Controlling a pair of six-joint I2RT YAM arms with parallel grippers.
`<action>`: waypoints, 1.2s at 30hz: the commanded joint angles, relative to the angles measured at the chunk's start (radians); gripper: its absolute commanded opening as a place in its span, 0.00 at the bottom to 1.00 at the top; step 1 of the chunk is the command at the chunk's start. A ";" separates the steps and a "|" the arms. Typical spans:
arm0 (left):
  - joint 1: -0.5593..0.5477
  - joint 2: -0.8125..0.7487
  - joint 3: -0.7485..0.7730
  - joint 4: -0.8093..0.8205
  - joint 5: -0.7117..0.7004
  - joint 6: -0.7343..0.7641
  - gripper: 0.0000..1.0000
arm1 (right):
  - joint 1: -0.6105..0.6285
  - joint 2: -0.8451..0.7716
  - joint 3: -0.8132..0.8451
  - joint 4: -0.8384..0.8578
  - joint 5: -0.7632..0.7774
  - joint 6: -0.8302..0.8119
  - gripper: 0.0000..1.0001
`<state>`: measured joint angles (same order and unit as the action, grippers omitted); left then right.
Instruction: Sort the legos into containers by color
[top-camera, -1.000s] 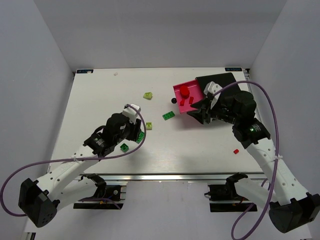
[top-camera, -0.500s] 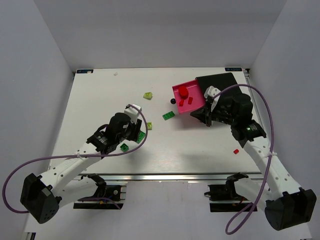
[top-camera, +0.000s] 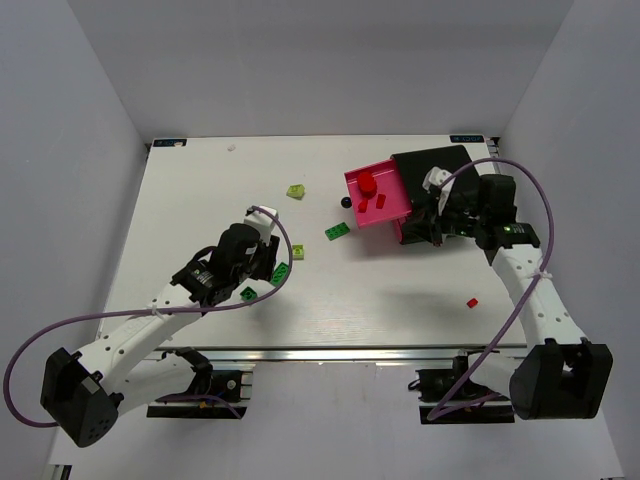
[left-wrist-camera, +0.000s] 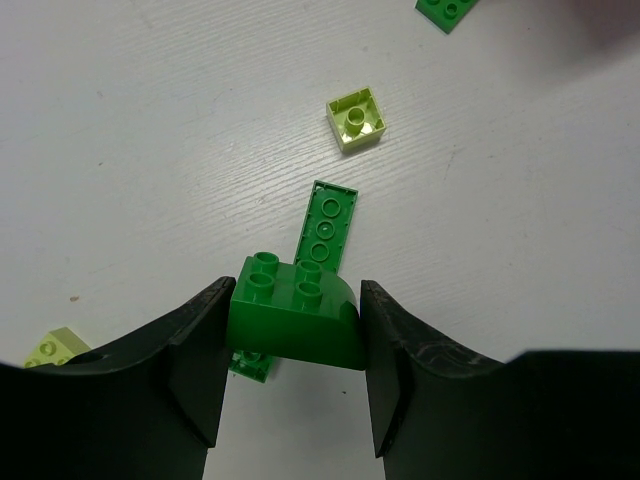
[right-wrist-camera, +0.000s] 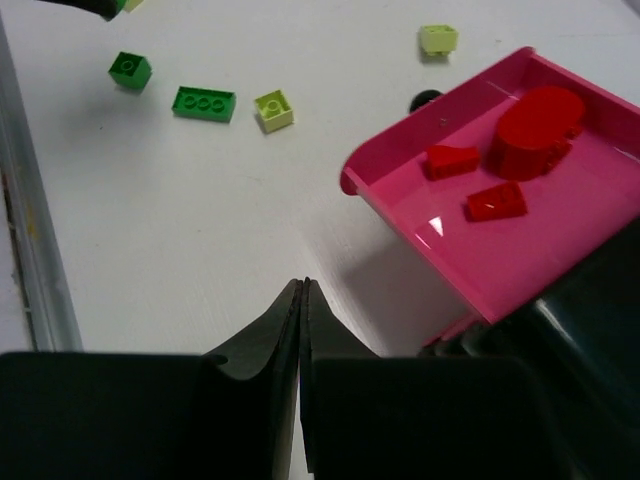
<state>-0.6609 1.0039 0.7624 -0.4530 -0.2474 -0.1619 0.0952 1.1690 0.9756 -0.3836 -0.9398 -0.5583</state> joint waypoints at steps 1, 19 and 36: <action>0.003 -0.024 0.031 -0.003 -0.012 -0.016 0.17 | -0.081 -0.043 -0.006 -0.017 -0.060 -0.065 0.04; 0.003 -0.037 -0.058 0.106 -0.084 0.032 0.17 | -0.253 -0.098 -0.114 0.035 -0.051 -0.034 0.12; 0.012 0.197 0.029 0.024 -0.096 -0.014 0.22 | -0.296 -0.055 -0.149 0.147 0.065 0.110 0.13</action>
<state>-0.6571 1.1774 0.7425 -0.4007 -0.3305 -0.1524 -0.1852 1.1168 0.8352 -0.2775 -0.8764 -0.4690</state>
